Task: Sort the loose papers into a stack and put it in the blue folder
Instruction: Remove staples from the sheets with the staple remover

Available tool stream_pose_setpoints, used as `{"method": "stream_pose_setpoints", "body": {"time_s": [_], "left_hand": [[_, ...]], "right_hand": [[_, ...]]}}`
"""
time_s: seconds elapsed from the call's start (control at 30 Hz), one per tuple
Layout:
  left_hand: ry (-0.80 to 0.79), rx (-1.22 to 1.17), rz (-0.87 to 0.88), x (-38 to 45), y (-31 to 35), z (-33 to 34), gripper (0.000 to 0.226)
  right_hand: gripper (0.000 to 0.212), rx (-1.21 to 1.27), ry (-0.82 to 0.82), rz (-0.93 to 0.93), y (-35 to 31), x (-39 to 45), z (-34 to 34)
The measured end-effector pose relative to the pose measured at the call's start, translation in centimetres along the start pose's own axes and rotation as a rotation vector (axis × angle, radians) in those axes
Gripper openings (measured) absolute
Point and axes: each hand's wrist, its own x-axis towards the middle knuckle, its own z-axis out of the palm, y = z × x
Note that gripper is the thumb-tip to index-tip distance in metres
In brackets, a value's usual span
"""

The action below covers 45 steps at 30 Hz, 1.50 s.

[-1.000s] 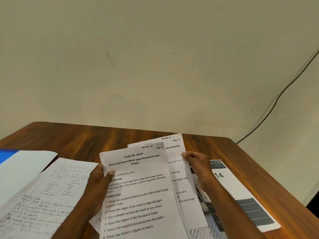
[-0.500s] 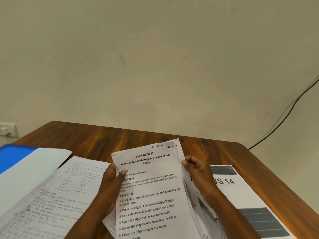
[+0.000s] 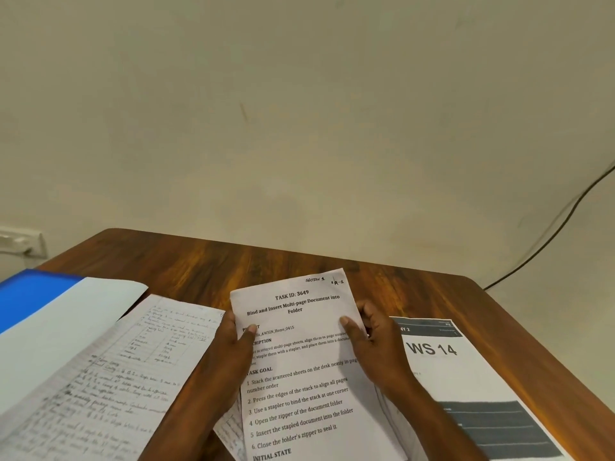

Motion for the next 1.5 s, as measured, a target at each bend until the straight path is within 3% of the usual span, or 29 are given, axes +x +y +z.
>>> {"method": "stream_pose_setpoints", "body": {"time_s": [0.23,0.43,0.67,0.83,0.97,1.13,1.33,1.4,1.5], "left_hand": [[0.002,-0.145,0.000,-0.6,1.3,0.4,0.042],[-0.219,-0.213,0.007,-2.1,3.8,0.9,0.045],[-0.108,-0.101,0.256,-4.4,8.9,2.6,0.034],[-0.041,0.017,0.375,-5.4,9.8,2.7,0.034],[-0.051,0.091,0.325,-5.7,8.2,2.4,0.035],[-0.016,0.109,0.300,-5.6,7.7,2.1,0.024],[-0.039,0.195,0.229,-5.5,6.7,1.6,0.045],[-0.087,0.177,0.211,-5.5,7.1,1.4,0.035],[-0.280,0.056,0.042,-5.2,7.9,0.8,0.028]], "right_hand": [[0.005,0.102,0.069,0.079,-1.6,1.2,-0.6],[0.013,0.316,0.136,0.046,-4.1,1.8,-2.2],[0.006,0.443,0.182,-0.107,-6.8,0.3,-3.7],[0.018,0.428,0.222,-0.091,-6.4,-1.0,-2.4],[0.013,0.384,0.197,0.008,-5.0,-1.7,-1.0],[0.012,0.374,0.191,-0.020,-5.0,-1.7,-0.9],[0.016,0.340,0.130,0.031,-4.6,-1.9,-0.5],[0.016,0.366,0.133,0.071,-4.6,-1.5,-1.1],[0.023,0.500,0.137,0.157,-5.2,-0.3,-2.6]]}}
